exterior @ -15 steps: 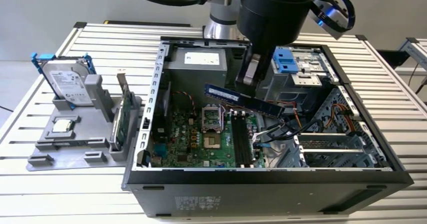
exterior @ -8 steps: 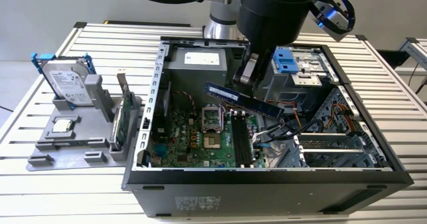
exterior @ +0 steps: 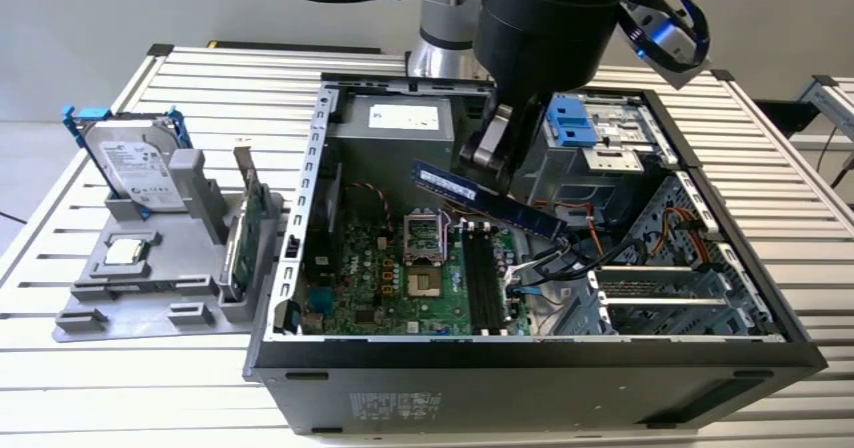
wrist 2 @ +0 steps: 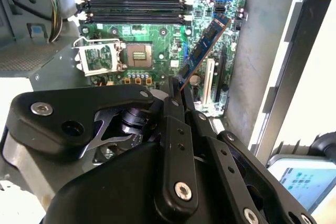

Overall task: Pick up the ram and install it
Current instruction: 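Insert the ram into the slot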

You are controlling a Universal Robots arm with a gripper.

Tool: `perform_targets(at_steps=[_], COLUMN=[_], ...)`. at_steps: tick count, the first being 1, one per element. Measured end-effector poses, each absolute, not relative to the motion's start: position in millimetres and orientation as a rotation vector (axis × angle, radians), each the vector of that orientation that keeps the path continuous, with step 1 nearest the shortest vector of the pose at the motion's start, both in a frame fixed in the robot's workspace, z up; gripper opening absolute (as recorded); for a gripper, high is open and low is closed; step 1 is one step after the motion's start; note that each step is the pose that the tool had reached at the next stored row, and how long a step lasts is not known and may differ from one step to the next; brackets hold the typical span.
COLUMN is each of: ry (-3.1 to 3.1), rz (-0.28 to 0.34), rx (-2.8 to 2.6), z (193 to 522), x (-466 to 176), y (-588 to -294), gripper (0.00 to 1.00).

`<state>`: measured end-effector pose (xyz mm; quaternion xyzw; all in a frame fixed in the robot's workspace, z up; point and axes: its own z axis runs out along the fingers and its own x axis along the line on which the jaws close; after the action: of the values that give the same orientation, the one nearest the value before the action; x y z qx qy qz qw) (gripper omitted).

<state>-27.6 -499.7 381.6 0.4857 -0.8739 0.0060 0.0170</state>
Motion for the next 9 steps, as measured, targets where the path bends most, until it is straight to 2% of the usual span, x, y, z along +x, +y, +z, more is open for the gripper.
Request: perform_targets(at_steps=[9], ry=[-2.771], rz=[0.017], rx=[1.406], z=[381.7], x=[-27.6], y=[-499.7], gripper=[0.00])
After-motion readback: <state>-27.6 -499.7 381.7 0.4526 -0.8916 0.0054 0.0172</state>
